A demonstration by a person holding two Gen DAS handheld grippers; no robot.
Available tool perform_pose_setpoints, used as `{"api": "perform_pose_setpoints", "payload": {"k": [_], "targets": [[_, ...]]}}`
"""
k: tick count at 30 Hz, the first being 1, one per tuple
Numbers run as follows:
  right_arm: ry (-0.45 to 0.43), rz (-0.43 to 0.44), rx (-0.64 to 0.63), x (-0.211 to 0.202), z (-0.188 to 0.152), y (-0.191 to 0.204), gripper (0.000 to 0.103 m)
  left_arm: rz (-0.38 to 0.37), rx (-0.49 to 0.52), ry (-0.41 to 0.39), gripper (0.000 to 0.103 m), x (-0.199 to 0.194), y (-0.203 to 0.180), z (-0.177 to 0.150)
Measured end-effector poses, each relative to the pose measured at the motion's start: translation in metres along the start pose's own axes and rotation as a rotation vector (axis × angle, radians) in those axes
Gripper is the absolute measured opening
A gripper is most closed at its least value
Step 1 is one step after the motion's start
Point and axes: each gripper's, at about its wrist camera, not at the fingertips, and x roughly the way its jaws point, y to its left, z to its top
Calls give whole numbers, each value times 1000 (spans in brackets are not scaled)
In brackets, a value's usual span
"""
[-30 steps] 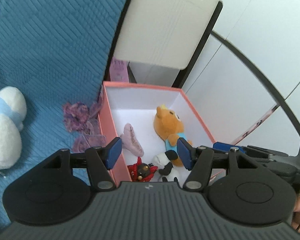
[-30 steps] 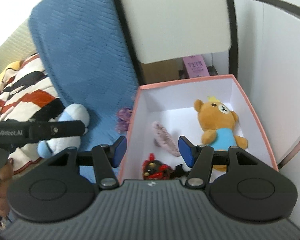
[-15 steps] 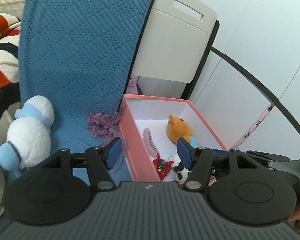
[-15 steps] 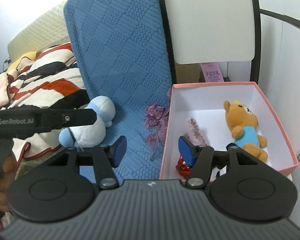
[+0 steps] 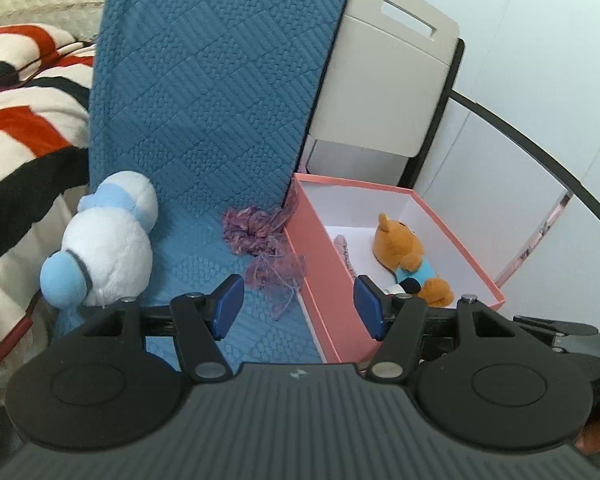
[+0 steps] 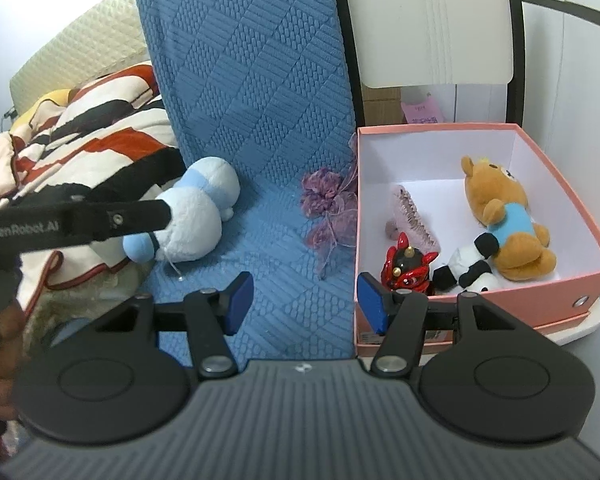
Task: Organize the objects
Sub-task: 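Lower both toys into the box and open both tools, then move the left tool to the penguin plush while the right tool reaches the purple scarf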
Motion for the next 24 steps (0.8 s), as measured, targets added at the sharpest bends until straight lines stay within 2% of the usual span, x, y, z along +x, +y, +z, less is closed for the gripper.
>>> {"api": "perform_pose_setpoints", "payload": {"k": [4,9,10,12,14,17,24], "targets": [[8,-7,-5,12,0,1,60,17,-34,-11,69,6,12,0],[9,0,-26,32,4,3,62,44,-17,-30,79,21,23,4],[10,-2,-32,36,5,4,66,48,-15,-30,81,25,26,5],[3,-1,-42,46,8,5,87,66,-13,-26,88,35,30,7],[-5,-1,-54,56,11,7,89,98,-12,-25,92,45,35,8],[-6,-5,-68,72,16,8,90,144,-6,-38,99,59,45,11],[-36,11,-86,108,29,14,90,257,-16,-42,101,95,74,18]]}}
